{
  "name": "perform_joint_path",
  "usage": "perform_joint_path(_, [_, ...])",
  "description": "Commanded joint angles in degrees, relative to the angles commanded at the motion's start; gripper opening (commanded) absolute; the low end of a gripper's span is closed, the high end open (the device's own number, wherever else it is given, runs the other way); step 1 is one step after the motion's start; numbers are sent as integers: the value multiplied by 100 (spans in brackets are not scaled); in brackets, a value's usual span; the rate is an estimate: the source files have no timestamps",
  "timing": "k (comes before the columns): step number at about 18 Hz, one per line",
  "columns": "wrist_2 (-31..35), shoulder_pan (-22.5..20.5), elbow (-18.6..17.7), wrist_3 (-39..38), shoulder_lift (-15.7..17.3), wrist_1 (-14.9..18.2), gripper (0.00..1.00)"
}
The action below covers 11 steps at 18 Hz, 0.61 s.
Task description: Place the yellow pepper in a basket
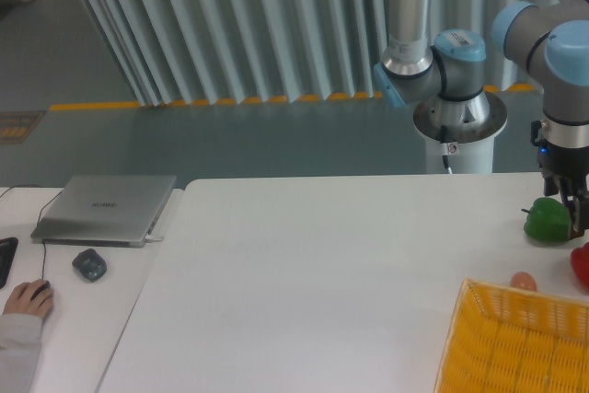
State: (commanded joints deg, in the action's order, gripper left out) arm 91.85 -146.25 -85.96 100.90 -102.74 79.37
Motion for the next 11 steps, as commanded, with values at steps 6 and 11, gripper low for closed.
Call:
perform_joint_path(6, [-18,0,-26,44,18,-35,100])
perform_joint_path(11, [-9,-157,0,97,26,-27,100])
